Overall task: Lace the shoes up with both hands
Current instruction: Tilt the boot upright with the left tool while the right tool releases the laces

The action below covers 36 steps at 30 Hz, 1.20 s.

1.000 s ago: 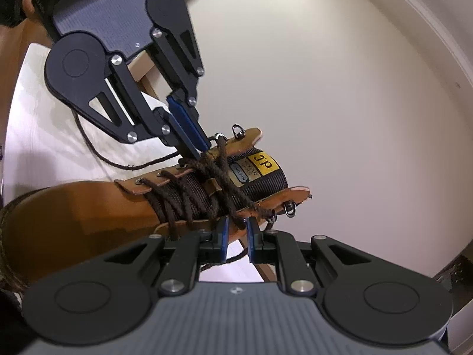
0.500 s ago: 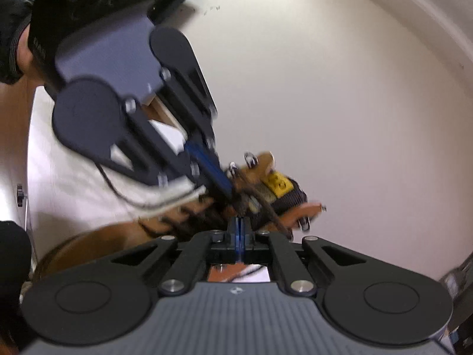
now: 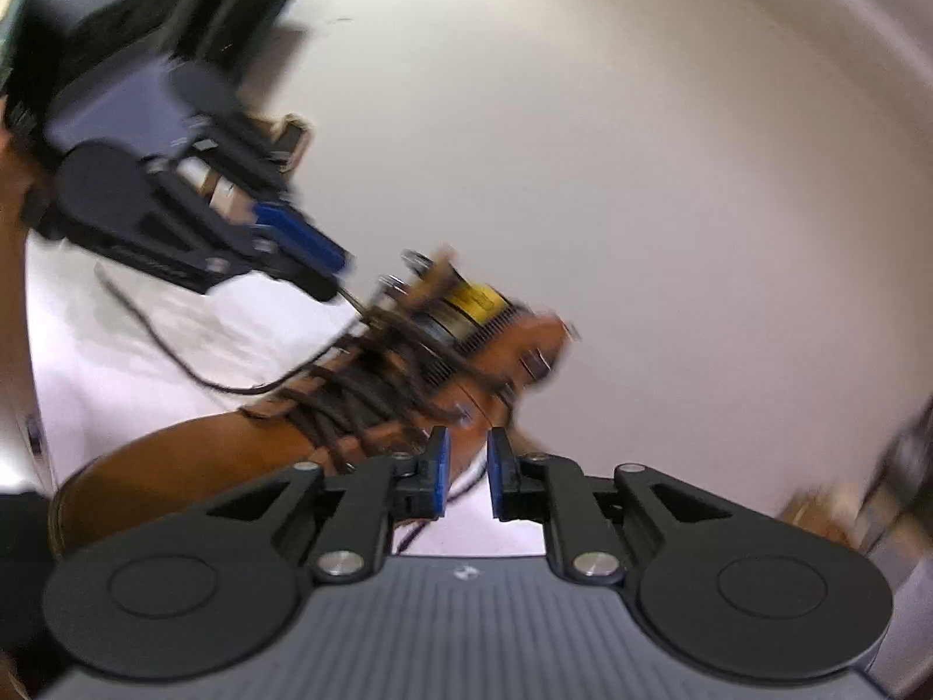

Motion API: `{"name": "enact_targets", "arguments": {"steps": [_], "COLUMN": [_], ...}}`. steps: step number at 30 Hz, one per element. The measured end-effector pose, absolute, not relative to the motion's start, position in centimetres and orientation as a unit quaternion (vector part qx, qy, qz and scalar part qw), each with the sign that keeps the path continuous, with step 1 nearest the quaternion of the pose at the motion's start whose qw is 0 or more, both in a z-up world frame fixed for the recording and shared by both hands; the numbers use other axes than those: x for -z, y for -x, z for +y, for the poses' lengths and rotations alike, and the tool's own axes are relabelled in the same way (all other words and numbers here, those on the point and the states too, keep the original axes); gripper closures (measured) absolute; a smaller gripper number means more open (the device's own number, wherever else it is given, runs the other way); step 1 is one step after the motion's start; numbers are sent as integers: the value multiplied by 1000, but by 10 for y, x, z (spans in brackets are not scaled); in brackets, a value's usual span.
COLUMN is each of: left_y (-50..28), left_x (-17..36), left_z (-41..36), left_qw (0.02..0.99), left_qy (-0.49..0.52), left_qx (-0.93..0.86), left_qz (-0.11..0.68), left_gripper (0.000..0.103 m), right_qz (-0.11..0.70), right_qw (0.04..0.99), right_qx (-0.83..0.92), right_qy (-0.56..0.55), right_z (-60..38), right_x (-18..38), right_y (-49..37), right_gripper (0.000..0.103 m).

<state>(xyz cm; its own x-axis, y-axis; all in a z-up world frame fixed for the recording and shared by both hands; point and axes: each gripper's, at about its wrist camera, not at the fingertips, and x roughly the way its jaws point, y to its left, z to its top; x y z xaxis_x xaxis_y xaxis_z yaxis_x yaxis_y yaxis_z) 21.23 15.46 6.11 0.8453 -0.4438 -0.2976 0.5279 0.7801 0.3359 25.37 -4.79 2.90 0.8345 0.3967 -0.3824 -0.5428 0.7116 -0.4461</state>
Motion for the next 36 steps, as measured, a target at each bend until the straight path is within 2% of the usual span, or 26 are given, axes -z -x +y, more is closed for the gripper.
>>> {"name": "enact_targets", "arguments": {"steps": [4,9,13,15,17,18,19,23,27,36], "left_y": [-228,-246,-258,-262,-263,-263,-262,-259,-260,-247], "left_x": [-64,-67,-68,-67,-67,-67,-67,-56,-45,-48], "left_z": [164,170,175,176,177,179,179,183,178,181], "left_qw": [938,932,932,929,927,925,924,917,913,922], "left_qy": [-177,-163,-173,-174,-173,-174,-175,-186,-203,-194], "left_qx": [273,292,280,284,292,297,300,302,296,271], "left_qz": [120,141,153,159,160,160,160,180,194,197], "left_gripper": [87,87,86,89,92,99,99,101,101,100], "right_qz": [167,166,168,172,178,182,186,198,270,279], "right_qw": [924,925,927,929,930,928,927,924,904,901], "right_qx": [-281,-295,-291,-286,-288,-292,-296,-296,-294,-296], "right_qy": [196,170,165,160,146,141,136,140,154,147], "right_z": [-69,-76,-76,-77,-79,-80,-81,-79,-85,-91], "right_x": [-33,-35,-31,-31,-29,-29,-29,-25,3,-8], "right_y": [-276,-282,-291,-297,-304,-306,-308,-310,-317,-302], "right_gripper": [85,80,80,81,83,90,99,101,101,101]}}
